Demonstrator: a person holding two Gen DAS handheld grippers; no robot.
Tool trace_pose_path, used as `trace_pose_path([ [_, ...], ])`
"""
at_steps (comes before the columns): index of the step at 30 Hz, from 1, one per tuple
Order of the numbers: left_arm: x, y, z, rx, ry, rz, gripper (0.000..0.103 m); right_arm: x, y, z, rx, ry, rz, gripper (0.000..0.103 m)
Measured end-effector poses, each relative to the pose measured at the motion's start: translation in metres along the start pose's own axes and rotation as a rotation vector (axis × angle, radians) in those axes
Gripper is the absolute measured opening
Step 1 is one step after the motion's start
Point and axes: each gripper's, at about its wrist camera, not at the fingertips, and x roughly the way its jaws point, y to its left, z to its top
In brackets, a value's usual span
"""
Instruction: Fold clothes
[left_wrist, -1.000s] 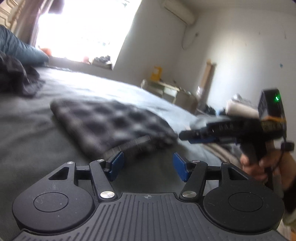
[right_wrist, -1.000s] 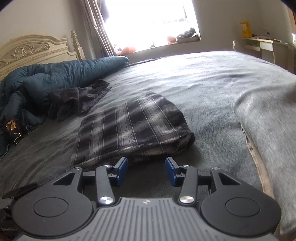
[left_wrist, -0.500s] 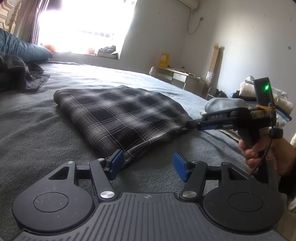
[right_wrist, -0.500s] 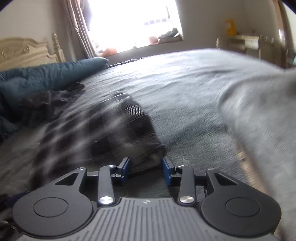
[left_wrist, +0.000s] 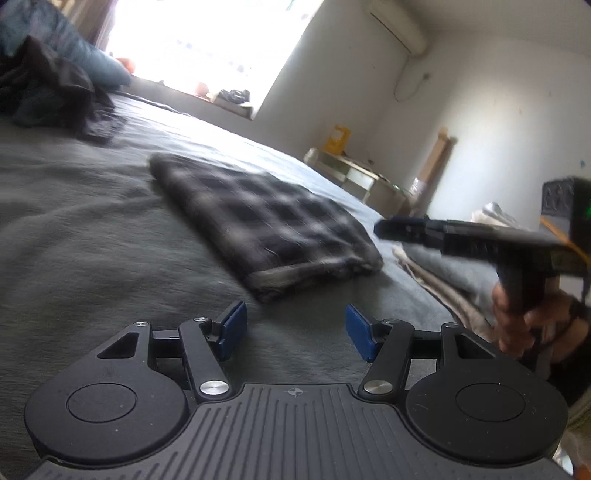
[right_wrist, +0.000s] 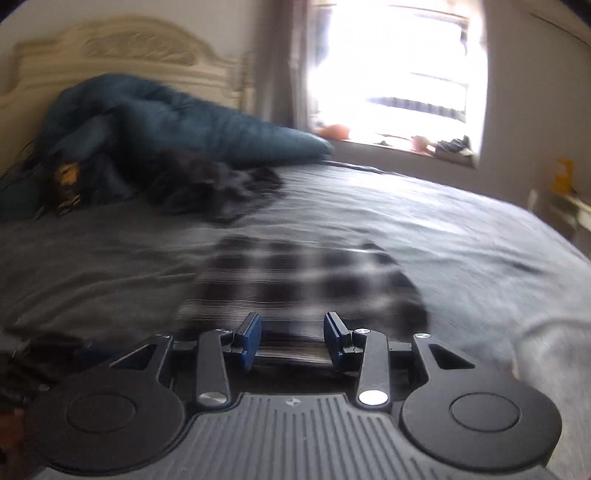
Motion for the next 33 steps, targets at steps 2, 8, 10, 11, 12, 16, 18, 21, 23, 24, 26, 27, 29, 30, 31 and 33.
trace_pose_path([
  [2,-0.01,0.011,0.004,-0.026,-0.028,0.018,0.06,0.004,0.023,0.003,-0.094,0.007,0.033,0.04],
  [8,-0.04,0.053,0.007,-0.137,-0.126,0.096,0.06,0.025,0.094,0.0,-0.487,0.046,0.094,0.039],
  [10,-0.043,0.061,0.007,-0.174,-0.148,0.088,0.06,0.031,0.116,-0.006,-0.665,0.062,0.106,0.038],
  [11,-0.044,0.063,0.008,-0.186,-0.158,0.08,0.06,0.035,0.125,-0.008,-0.755,0.069,0.111,0.038],
  [12,-0.044,0.065,0.009,-0.196,-0.167,0.074,0.06,0.039,0.133,-0.01,-0.837,0.081,0.119,0.038],
  [16,-0.043,0.065,0.009,-0.184,-0.172,0.074,0.06,0.055,0.154,-0.017,-1.123,0.16,0.157,0.017],
  [18,-0.044,0.064,0.01,-0.184,-0.181,0.069,0.06,0.063,0.159,-0.02,-1.22,0.207,0.178,0.011],
  [21,-0.049,0.068,0.009,-0.203,-0.199,0.06,0.06,0.071,0.164,-0.022,-1.311,0.265,0.202,0.007],
  [23,-0.052,0.073,0.009,-0.232,-0.206,0.052,0.06,0.074,0.167,-0.022,-1.351,0.293,0.209,0.004],
  [24,-0.053,0.075,0.008,-0.246,-0.208,0.047,0.06,0.074,0.169,-0.022,-1.365,0.302,0.206,0.004],
  [26,-0.054,0.077,0.008,-0.264,-0.213,0.041,0.06,0.075,0.171,-0.021,-1.383,0.336,0.208,0.004],
  [27,-0.055,0.078,0.008,-0.265,-0.216,0.041,0.06,0.075,0.172,-0.02,-1.388,0.347,0.211,0.004],
  [29,-0.056,0.077,0.009,-0.26,-0.219,0.041,0.06,0.075,0.171,-0.019,-1.383,0.366,0.21,0.005],
  [30,-0.056,0.076,0.009,-0.257,-0.219,0.041,0.06,0.076,0.172,-0.018,-1.376,0.378,0.214,0.005],
  [31,-0.056,0.076,0.009,-0.253,-0.217,0.043,0.06,0.077,0.172,-0.016,-1.37,0.387,0.218,0.005],
  [33,-0.056,0.074,0.009,-0.244,-0.214,0.047,0.06,0.077,0.173,-0.014,-1.358,0.415,0.227,0.006],
])
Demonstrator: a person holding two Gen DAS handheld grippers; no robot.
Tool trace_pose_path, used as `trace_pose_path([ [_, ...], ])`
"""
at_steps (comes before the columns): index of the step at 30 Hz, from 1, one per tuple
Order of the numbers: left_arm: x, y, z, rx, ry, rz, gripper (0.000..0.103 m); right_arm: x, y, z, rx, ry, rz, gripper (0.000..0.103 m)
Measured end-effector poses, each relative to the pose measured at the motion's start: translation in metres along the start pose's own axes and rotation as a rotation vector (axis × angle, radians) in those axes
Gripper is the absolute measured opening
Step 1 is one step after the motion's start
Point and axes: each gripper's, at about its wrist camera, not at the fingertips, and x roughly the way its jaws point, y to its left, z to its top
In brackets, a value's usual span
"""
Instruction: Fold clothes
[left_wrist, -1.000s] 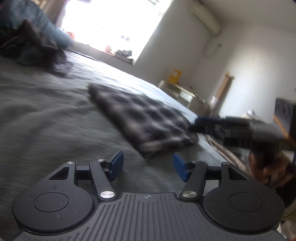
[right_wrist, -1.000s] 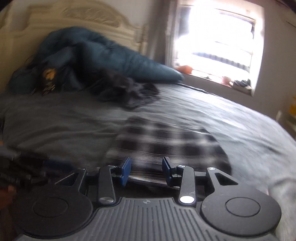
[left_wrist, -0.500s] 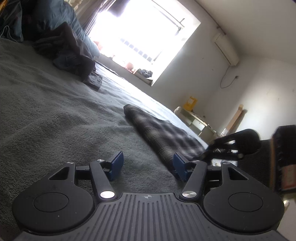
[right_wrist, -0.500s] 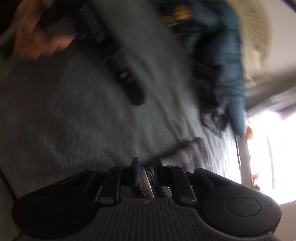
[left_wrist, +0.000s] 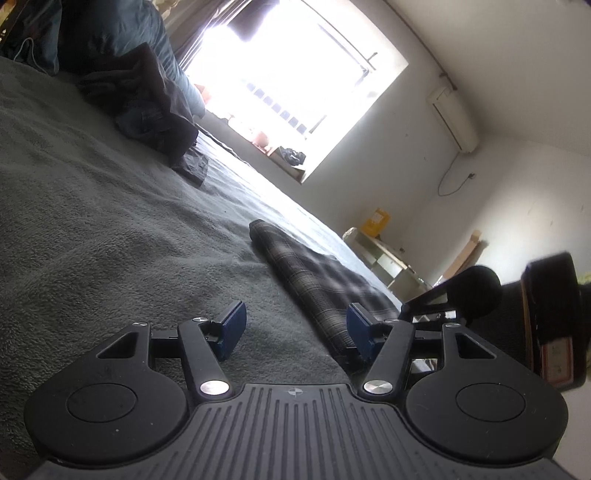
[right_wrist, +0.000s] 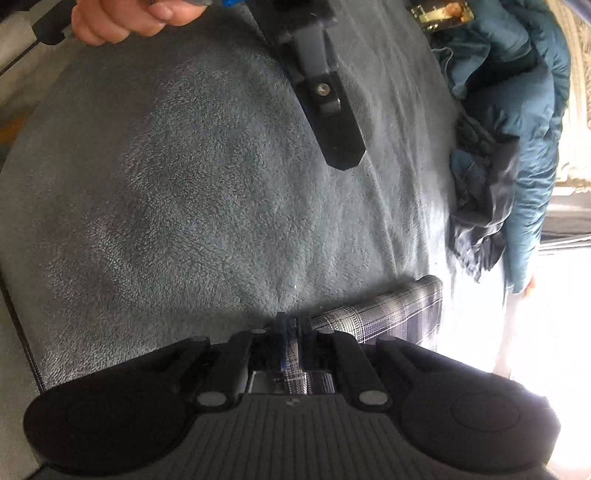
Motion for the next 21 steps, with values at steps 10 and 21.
trace_pose_path([
  [10,0.002,-0.006,-0.001,0.04,0.012,0.015,0.061,0.009,-0.02,0.005,0.036,0.046,0.137,0.01],
  [21,0.006,-0.004,-0.002,0.046,0.017,0.036,0.061,-0.032,0.012,0.0,-0.394,0.026,0.046,0.002],
])
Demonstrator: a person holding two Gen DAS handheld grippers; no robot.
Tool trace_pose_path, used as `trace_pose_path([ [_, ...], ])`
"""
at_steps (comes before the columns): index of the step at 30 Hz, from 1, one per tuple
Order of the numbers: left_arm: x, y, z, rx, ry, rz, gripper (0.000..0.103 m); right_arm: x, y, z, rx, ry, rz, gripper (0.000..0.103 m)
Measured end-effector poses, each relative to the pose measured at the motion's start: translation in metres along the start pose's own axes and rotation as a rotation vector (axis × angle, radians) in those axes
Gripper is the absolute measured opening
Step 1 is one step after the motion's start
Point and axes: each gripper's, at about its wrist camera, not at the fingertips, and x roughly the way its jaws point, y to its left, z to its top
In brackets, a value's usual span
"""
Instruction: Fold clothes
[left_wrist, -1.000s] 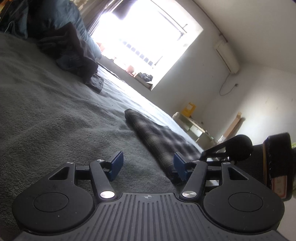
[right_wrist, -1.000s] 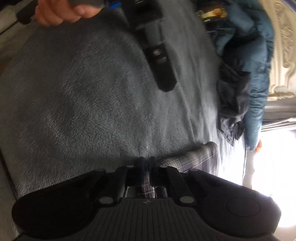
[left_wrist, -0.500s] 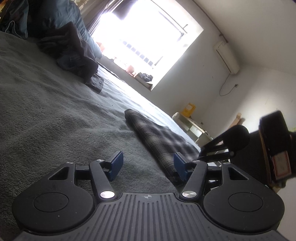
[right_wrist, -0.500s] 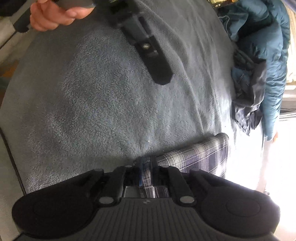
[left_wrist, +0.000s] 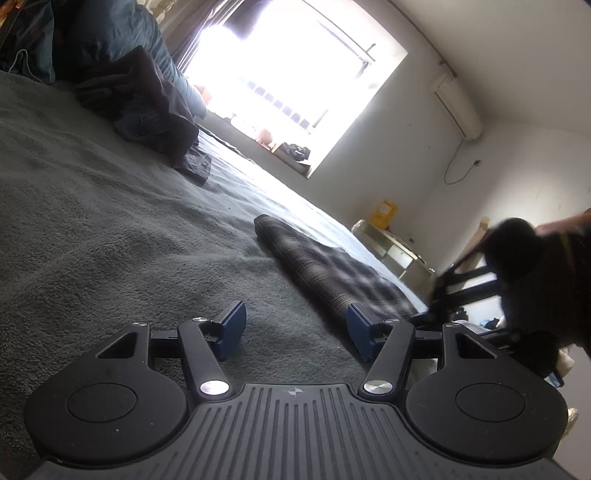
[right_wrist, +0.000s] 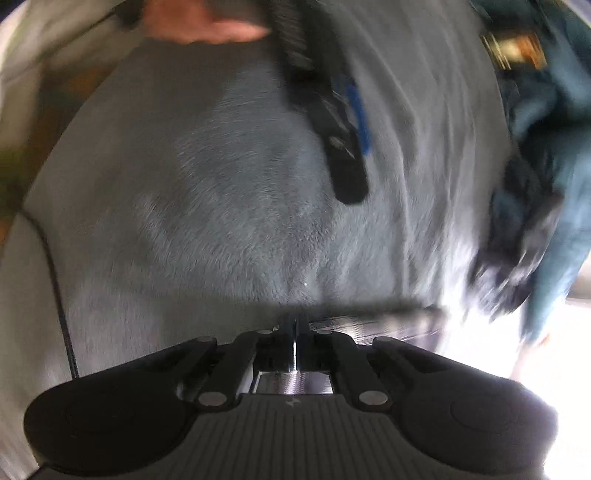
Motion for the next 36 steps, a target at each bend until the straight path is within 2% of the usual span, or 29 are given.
trace_pose_path([
  [9,0.002,0.001,-0.002,0.007,0.005,0.012,0.061,0.011,0.074,-0.01,-0.55,0.073,-0.154,0.001],
  [11,0.002,0.001,-0.002,0.009,0.006,0.013,0.061,0.012,0.086,-0.012,-0.625,0.068,-0.166,0.0],
  [16,0.001,0.001,-0.002,0.006,0.005,0.013,0.061,-0.006,0.098,-0.009,-0.646,0.027,-0.138,0.0],
  [18,0.002,0.0,-0.001,0.005,0.005,0.013,0.061,-0.01,0.09,-0.003,-0.585,0.023,-0.141,0.001],
  [19,0.002,0.0,-0.001,0.005,0.006,0.012,0.061,-0.009,0.085,-0.001,-0.549,0.029,-0.139,0.004],
  [23,0.001,0.001,-0.001,0.001,0.006,0.008,0.061,-0.001,0.059,0.005,-0.41,0.042,-0.105,0.031],
  [26,0.0,0.001,-0.001,-0.004,0.004,0.005,0.061,0.013,0.045,0.002,-0.38,0.065,-0.07,0.031],
  [33,-0.002,0.002,0.001,-0.015,0.0,-0.003,0.061,0.041,0.025,-0.001,-0.421,0.145,0.068,0.031],
  [35,-0.002,0.003,0.001,-0.022,-0.001,-0.006,0.061,0.04,0.019,-0.001,-0.441,0.183,0.095,0.027],
  [36,-0.002,0.003,0.002,-0.025,-0.001,-0.007,0.061,0.04,0.017,-0.001,-0.452,0.204,0.108,0.021],
])
